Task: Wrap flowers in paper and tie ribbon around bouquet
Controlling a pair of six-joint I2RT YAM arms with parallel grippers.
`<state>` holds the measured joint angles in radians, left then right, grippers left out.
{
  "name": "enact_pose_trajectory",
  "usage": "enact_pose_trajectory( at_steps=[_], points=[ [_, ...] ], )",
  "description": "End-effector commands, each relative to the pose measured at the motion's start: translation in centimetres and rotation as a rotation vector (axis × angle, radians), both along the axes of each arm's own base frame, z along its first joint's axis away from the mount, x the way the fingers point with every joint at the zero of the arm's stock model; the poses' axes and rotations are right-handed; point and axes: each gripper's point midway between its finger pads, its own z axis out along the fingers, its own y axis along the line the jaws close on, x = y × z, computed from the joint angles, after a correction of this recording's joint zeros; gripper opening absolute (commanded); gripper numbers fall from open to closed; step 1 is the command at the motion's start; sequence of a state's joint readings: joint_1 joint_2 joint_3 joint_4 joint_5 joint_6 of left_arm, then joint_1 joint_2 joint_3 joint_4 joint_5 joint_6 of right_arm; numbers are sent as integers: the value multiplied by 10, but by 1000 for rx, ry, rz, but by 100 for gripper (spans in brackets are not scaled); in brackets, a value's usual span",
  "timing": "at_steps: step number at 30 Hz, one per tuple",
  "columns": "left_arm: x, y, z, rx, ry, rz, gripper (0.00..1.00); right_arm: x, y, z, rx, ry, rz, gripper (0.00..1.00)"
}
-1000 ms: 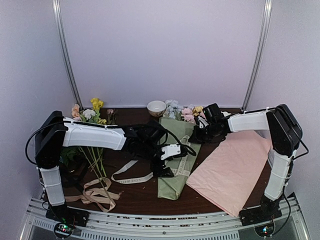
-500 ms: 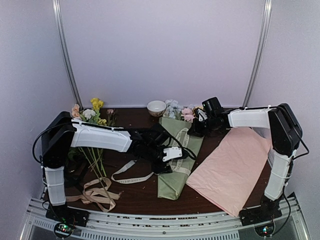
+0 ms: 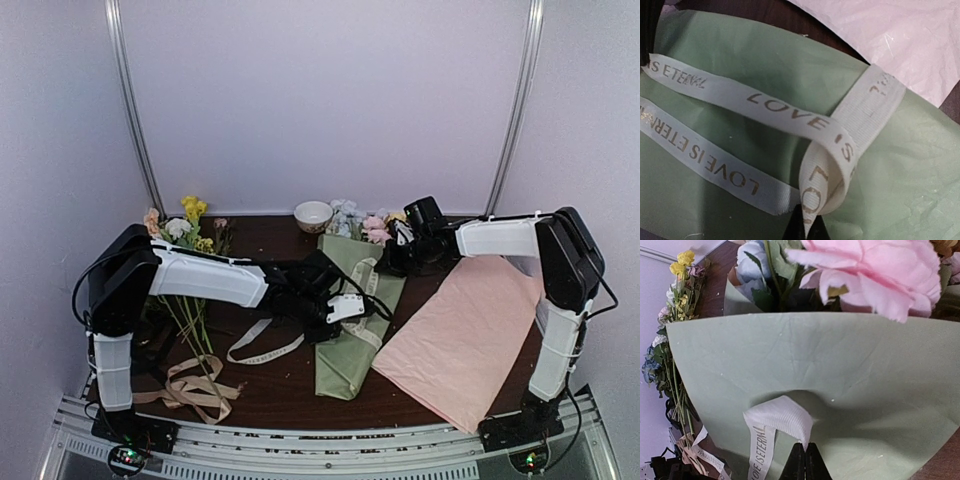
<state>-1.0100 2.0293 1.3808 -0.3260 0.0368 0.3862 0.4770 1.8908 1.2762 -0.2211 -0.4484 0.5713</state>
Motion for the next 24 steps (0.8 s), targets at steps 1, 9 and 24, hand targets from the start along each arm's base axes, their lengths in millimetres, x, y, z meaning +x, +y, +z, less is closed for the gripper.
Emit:
enact_pose_trajectory(
  at_steps=[1,9,24],
  points=[
    [13,-18,64,-207,-109,21,0,-25,25,-13,17,41,127,0],
    [10,-29,115,-378,-123,3,0,-84,55,-36,58,112,374,0],
    [34,-22,70,-336,-42,120,0,-110,39,-31,-3,152,500,25]
  ],
)
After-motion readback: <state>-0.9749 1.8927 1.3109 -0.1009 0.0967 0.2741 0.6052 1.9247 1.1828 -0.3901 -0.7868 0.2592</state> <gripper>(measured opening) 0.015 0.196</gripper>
